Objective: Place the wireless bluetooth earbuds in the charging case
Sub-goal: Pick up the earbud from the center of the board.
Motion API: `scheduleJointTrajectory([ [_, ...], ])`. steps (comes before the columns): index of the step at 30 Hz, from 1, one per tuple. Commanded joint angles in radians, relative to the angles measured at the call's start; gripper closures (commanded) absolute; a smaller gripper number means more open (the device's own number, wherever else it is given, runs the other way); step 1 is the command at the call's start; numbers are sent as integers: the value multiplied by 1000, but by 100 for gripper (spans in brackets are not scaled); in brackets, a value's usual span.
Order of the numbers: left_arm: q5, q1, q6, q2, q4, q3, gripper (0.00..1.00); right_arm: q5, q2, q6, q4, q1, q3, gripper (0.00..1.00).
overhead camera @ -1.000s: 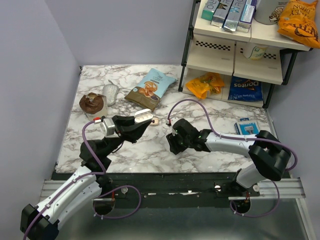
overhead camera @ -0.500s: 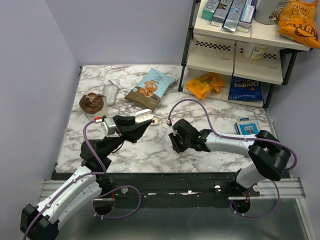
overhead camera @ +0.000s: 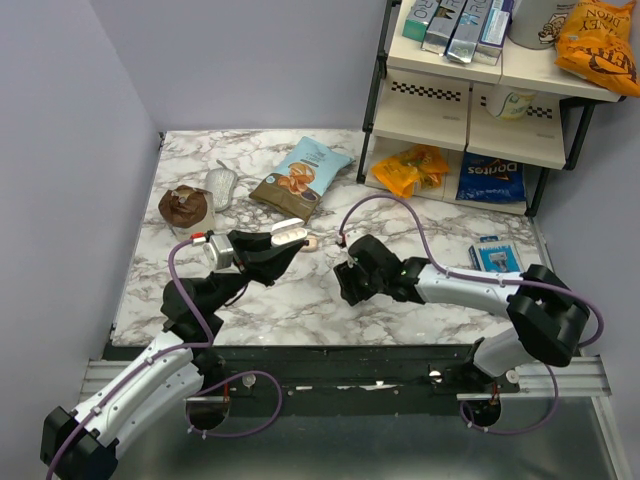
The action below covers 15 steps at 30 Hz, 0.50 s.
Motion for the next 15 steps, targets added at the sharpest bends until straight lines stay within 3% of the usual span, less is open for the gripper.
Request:
scheduleJointTrajectory([
  [1, -10, 0, 7, 4, 19, 14, 100, 11, -11, 10, -13, -6, 36, 36],
  [6, -10, 0, 6, 2, 13, 12, 100, -15, 8, -1, -13, -5, 54, 44],
  [15, -11, 0, 3, 2, 13, 8, 100, -100, 37, 11, 2, -5, 51, 45],
])
